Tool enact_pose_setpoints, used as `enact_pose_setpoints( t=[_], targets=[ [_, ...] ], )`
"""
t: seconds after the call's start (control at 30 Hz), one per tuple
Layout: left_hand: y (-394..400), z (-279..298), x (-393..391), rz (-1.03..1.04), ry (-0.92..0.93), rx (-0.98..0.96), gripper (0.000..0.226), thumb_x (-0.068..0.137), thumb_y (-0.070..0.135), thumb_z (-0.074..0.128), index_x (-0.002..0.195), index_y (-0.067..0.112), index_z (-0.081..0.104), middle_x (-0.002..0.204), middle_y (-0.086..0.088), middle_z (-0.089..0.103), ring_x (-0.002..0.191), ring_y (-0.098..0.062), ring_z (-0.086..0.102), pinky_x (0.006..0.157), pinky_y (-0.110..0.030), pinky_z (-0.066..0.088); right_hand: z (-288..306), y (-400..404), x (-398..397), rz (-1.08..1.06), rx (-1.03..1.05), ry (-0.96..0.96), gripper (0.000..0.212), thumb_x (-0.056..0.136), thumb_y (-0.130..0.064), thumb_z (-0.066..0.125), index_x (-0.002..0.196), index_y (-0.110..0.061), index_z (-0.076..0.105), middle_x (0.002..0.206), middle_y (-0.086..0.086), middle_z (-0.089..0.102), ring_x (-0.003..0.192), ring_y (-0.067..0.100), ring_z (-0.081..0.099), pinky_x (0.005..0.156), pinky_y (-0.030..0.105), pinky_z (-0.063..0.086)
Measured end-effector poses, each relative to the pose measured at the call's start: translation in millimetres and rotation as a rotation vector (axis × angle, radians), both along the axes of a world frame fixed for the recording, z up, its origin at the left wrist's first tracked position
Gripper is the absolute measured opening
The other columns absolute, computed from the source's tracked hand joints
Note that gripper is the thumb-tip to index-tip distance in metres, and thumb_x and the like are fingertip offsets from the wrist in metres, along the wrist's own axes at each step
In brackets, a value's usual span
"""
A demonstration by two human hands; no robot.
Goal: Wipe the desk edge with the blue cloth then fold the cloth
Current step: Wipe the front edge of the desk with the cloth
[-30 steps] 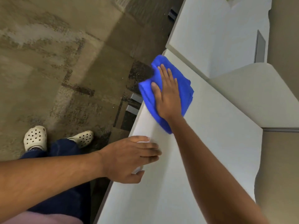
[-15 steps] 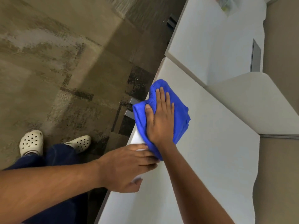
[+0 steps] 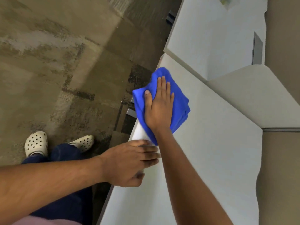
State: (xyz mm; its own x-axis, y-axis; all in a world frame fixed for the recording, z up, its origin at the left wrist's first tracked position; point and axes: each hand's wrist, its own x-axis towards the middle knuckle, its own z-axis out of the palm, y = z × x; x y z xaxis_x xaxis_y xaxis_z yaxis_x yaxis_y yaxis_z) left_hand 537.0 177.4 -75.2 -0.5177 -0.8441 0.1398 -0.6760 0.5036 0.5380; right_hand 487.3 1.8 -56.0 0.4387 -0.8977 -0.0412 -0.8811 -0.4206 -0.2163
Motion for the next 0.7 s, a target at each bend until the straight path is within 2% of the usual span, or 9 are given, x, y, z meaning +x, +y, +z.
enact_pose_setpoints(
  t=[0.13,0.33,0.43,0.53,0.6,0.7],
  targets=[
    [2.0,-0.1,-0.5,-0.002,0.009,0.021,0.068,0.096,0.048,0.044,0.157,0.018,0.048,0.164,-0.002,0.047,0.157,-0.019,0.03,0.132,-0.043,0.015,-1.5,5.2,-10.4,0.052,0.02,0.024,0.071,0.108,-0.057,0.019,0.17,-0.023,0.011,0.178,-0.006,0.013,0.165,0.016,0.007,0.132,0.036,-0.002],
    [3.4,-0.2,0.8,-0.008,0.025,0.027,0.064,0.099,0.046,0.043,0.156,0.019,0.049,0.167,0.001,0.043,0.16,-0.017,0.025,0.131,-0.044,0.019,5.3,-88.5,12.8,0.131,0.037,0.011,0.068,0.11,-0.054,0.028,0.169,-0.021,0.018,0.177,-0.002,0.019,0.165,0.021,0.013,0.134,0.046,0.009],
    [3.6,-0.1,3.4,-0.017,0.031,0.024,0.062,0.1,0.044,0.042,0.156,0.018,0.049,0.167,0.0,0.043,0.16,-0.016,0.025,0.13,-0.046,0.022,14.7,-114.9,-18.5,0.245,0.049,0.022,0.064,0.112,-0.05,0.032,0.168,-0.021,0.022,0.176,-0.002,0.023,0.164,0.019,0.016,0.134,0.045,0.011],
    [4.6,-1.3,2.4,-0.013,0.019,0.003,0.061,0.102,0.045,0.041,0.157,0.018,0.049,0.168,0.0,0.042,0.161,-0.016,0.023,0.131,-0.045,0.02,21.6,-123.2,-57.8,-0.018,0.031,-0.032,0.062,0.113,-0.044,0.032,0.168,-0.018,0.021,0.176,0.001,0.023,0.164,0.021,0.017,0.134,0.048,0.011],
    [5.6,-2.2,1.2,-0.011,0.017,-0.003,0.062,0.102,0.046,0.041,0.157,0.019,0.048,0.168,0.0,0.041,0.161,-0.016,0.022,0.133,-0.042,0.011,18.3,-118.7,-43.5,-0.223,0.026,-0.034,0.062,0.113,-0.04,0.031,0.168,-0.015,0.017,0.177,0.002,0.019,0.164,0.023,0.013,0.133,0.05,0.009],
    [4.2,-1.3,1.6,-0.009,-0.007,0.012,0.062,0.102,0.049,0.039,0.158,0.021,0.047,0.169,0.001,0.04,0.161,-0.016,0.021,0.132,-0.037,-0.005,7.6,-92.2,1.8,-0.295,-0.006,0.004,0.065,0.113,-0.043,0.028,0.169,-0.015,0.012,0.178,0.003,0.015,0.165,0.026,0.01,0.134,0.053,0.008]
  ],
)
